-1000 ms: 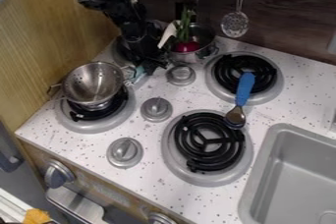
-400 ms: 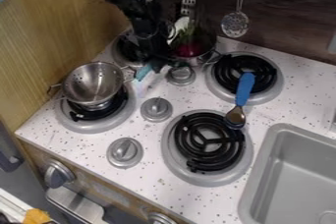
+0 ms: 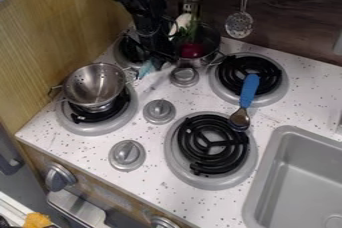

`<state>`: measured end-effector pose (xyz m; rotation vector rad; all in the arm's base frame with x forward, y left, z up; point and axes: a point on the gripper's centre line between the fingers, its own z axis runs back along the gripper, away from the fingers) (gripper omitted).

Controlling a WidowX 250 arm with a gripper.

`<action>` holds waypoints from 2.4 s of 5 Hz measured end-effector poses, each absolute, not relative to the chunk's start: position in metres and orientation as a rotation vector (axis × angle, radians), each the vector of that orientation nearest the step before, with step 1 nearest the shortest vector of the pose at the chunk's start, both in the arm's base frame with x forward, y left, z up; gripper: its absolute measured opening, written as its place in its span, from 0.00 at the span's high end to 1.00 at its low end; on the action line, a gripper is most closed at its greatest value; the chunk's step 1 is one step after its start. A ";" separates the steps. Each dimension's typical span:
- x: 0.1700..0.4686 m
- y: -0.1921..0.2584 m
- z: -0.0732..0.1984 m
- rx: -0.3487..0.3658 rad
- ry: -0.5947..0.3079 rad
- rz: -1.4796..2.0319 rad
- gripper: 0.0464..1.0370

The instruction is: Move the spatula over the pan

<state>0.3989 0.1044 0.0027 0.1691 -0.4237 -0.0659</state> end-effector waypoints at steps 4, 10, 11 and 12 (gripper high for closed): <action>0.398 0.090 0.035 0.234 -0.404 0.049 0.76; 0.314 0.069 0.058 0.295 -0.237 0.538 0.76; 0.298 0.084 0.054 0.334 -0.225 0.523 0.76; 0.281 0.101 0.053 0.317 -0.184 0.547 0.76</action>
